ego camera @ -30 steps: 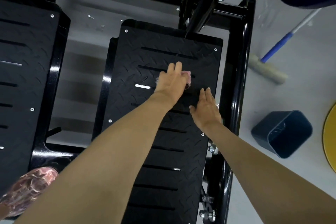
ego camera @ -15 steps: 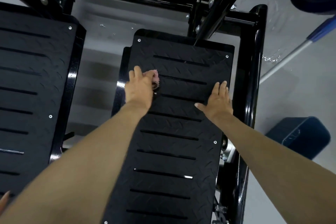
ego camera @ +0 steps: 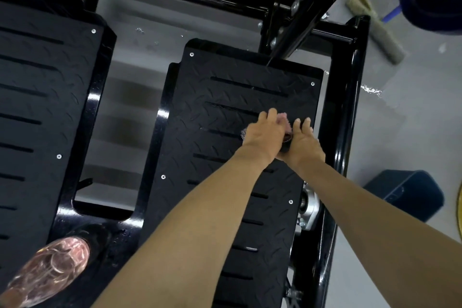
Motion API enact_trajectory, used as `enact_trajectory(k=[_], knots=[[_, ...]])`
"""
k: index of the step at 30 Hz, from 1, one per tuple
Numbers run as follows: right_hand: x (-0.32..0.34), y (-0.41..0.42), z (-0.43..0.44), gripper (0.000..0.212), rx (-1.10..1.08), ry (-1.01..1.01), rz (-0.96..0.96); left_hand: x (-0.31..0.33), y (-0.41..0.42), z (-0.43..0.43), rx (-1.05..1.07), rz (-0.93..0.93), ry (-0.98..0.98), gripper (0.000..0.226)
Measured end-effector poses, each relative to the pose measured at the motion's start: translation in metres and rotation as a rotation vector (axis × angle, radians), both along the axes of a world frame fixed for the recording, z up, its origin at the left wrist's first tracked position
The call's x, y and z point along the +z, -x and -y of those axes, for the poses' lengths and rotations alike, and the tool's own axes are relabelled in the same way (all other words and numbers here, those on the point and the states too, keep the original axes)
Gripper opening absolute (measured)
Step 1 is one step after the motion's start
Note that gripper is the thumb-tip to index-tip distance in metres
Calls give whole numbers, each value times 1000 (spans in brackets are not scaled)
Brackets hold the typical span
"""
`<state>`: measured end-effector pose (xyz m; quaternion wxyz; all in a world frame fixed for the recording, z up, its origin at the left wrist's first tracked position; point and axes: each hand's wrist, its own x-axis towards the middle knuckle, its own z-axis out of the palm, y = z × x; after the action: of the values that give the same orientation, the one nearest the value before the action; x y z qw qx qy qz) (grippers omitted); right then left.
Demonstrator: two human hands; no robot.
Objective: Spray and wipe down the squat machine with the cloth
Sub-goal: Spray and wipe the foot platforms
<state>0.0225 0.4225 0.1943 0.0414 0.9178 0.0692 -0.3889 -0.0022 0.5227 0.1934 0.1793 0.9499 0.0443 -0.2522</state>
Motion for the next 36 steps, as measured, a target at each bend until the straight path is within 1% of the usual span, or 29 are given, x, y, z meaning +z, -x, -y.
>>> enact_trajectory(k=[4,7,9,10,11,14,15,16,18,20,23,25,27,31,33,36], knots=[[1,7,-11,102,-61,58,30,-1,3,-25,-186,85,-122,54],[-2,9,-14,101,-57,74,50,-4,9,-69,-297,113,-225,61],[-5,10,-11,102,-10,99,68,-4,16,-99,-321,87,-256,65],[-6,11,-11,102,7,111,72,-4,20,-110,-264,84,-246,64],[-7,11,-10,102,15,119,70,-4,24,-119,-145,107,-208,61],[-4,10,-13,102,28,131,59,-4,22,-128,343,284,-94,54],[-3,10,-14,101,44,143,58,-4,18,-129,432,310,-89,55],[-2,8,-15,101,63,160,61,-5,11,-129,467,296,-108,56],[-2,8,-17,101,87,174,68,-6,0,-129,475,188,-179,56],[-4,10,-16,101,63,152,73,-6,-7,-123,501,94,-230,53],[-7,13,-11,103,11,96,79,-5,-16,-102,538,56,-206,49],[-7,13,-9,102,27,98,84,-5,-23,-83,487,59,-181,54],[-7,12,-9,102,38,112,82,-7,-31,-60,392,65,-157,59],[-7,11,-14,104,30,131,76,-7,-47,-13,183,76,-77,53],[-8,10,-16,105,37,138,82,-6,-54,-2,93,62,-50,51],[-10,8,-18,104,64,165,87,-6,-57,-7,0,59,-84,57]])
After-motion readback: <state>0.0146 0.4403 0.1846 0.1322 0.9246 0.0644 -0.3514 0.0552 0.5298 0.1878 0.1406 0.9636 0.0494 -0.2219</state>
